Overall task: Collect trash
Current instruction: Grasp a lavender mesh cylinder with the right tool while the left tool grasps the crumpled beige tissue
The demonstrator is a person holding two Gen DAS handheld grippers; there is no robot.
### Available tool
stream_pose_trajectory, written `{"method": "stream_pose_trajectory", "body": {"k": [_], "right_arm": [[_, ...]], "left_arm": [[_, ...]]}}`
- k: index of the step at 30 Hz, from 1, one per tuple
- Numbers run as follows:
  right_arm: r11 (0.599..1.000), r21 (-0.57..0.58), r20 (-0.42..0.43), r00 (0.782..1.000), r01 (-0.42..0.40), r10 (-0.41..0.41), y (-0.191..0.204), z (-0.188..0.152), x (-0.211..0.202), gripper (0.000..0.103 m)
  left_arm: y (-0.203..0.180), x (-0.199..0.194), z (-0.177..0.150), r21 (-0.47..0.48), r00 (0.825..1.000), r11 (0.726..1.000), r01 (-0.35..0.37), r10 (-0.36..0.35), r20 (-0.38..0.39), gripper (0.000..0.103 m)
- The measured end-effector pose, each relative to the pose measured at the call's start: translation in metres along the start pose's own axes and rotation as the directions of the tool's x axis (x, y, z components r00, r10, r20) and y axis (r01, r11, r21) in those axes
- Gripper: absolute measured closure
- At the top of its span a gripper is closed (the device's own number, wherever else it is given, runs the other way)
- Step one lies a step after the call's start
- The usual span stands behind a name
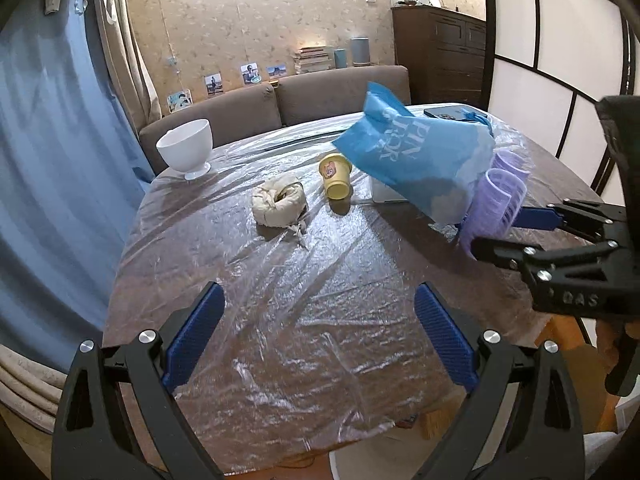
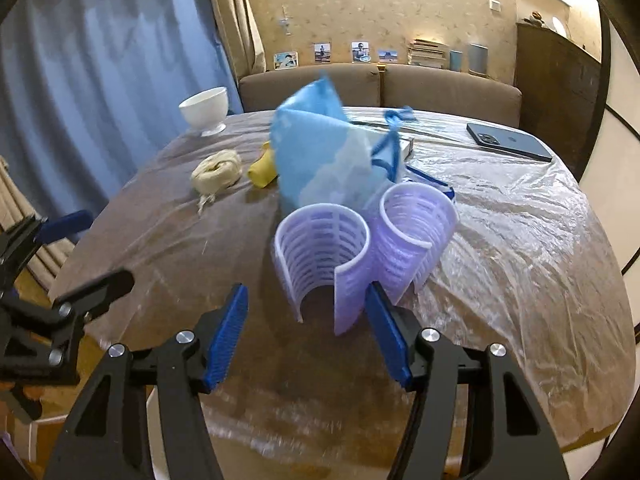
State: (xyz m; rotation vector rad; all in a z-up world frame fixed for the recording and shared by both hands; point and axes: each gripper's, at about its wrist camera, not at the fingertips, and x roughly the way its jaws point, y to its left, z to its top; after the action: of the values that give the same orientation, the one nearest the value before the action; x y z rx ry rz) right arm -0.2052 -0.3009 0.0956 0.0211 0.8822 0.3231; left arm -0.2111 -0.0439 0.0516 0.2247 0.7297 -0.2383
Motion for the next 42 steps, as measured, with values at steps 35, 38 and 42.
{"method": "stream_pose_trajectory", "body": {"k": [35, 38, 42], "right_arm": [[0.876, 0.303, -0.001, 0.92, -0.374, 0.393, -0.06, 0.017, 0.021, 0.061], [0.885, 0.286, -0.004, 0.924, -0.366, 0.383, -0.053, 0.018, 0.022, 0.061], [0.9, 0.262, -0.008, 0.931, -0.349, 0.364, -0.046, 0.017, 0.018, 0.061]], "left_arm": [[0.046, 0.118, 0.073, 0.018, 0.99, 1.0, -0.026, 0.028, -0.136, 0.006], [0.044, 0.125, 0.073, 0.034, 0.988, 0.999, -0.018, 0.022, -0.151, 0.022], [0.046, 0.126, 0.073, 0.0, 0.987, 1.0, 0.017, -0.017, -0.158, 0.051]]}}
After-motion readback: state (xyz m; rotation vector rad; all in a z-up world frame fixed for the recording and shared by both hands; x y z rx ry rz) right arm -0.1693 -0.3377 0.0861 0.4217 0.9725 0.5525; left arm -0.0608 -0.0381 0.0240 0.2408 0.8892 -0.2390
